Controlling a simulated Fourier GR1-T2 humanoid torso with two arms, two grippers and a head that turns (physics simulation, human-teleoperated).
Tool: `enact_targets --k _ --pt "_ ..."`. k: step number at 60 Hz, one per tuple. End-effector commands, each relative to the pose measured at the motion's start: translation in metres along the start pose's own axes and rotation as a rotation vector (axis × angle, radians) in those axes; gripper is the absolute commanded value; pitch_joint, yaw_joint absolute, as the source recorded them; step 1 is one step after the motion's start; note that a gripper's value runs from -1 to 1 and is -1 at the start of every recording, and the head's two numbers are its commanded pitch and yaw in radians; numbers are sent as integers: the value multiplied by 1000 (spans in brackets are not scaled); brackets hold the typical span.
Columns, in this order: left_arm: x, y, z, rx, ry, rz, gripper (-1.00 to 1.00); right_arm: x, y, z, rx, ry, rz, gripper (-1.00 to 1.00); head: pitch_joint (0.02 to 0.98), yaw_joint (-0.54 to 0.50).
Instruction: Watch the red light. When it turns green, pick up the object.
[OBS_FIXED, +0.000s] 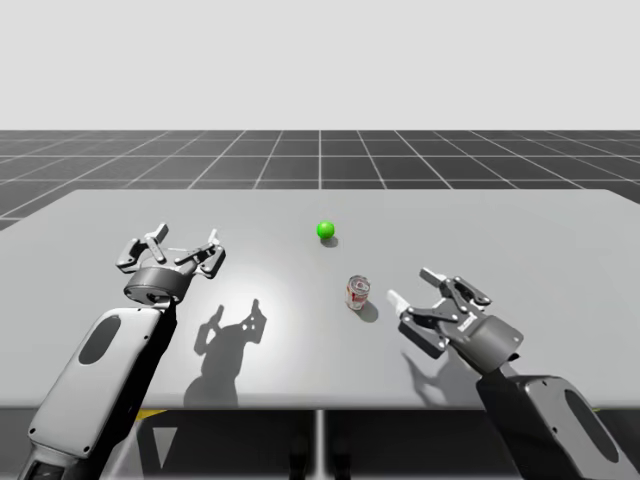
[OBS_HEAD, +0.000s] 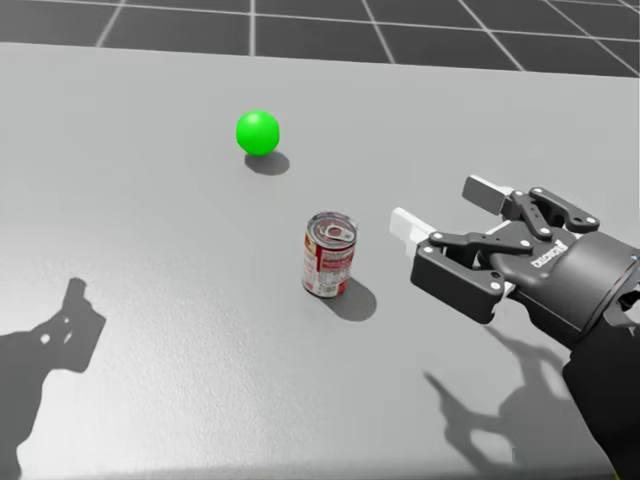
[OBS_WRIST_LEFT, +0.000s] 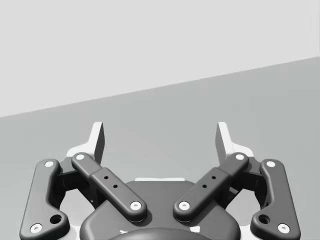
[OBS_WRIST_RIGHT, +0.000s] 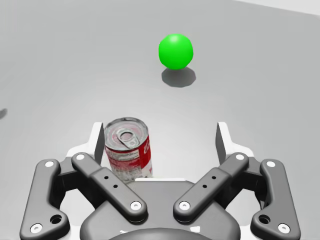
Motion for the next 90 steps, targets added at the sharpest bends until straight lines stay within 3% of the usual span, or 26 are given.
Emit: enact_targets --k 1,13,23,35,45,70,75,78,79,80,81,82,83,84,90 --pt "-1 0 0 0 2 0 -1000 -27 14 -6 66 39 -13 -1000 794 -140" --pt "-1 0 0 -1 2 -1 -1000 -50 20 -20 98 73 -12 -1000 797 -137" --pt "-1 0 0 -1 2 -1 -1000 -66 27 -35 94 87 18 -1000 799 -130" --pt "-1 0 -1 -6 3 -4 -1000 -76 33 -54 84 108 28 -1000 803 -129" --pt "-1 0 -1 -7 3 -4 -1000 -80 38 -75 66 122 68 -1000 805 -128" --pt "-1 0 0 -7 4 -5 -1000 -82 34 -108 -19 155 39 -1000 811 -126" --pt "-1 -1 -1 -7 4 -8 -1000 -84 33 -110 -27 167 42 -1000 810 -126" --pt "-1 -1 -1 -7 4 -8 -1000 -86 33 -109 -9 165 62 -1000 808 -127" --pt "-1 -1 -1 -7 4 -8 -1000 -86 33 -108 -12 166 67 -910 808 -127" --pt "-1 -1 -1 -7 4 -8 -1000 -87 34 -107 -27 160 68 -469 807 -128" --pt "-1 -1 -1 -7 4 -8 -1000 -87 35 -106 -43 163 68 310 805 -129" --pt "-1 -1 -1 -7 4 -8 -1000 -87 35 -105 -46 165 64 650 804 -130" --pt "-1 -1 -1 -7 4 -8 -1000 -87 35 -105 -46 167 63 818 803 -130" --pt "-1 -1 -1 -7 4 -8 -1000 -87 35 -105 -48 169 63 974 801 -131" --pt "-2 -1 -1 -9 6 -14 -1000 -89 33 -104 -63 179 53 1000 771 -133"
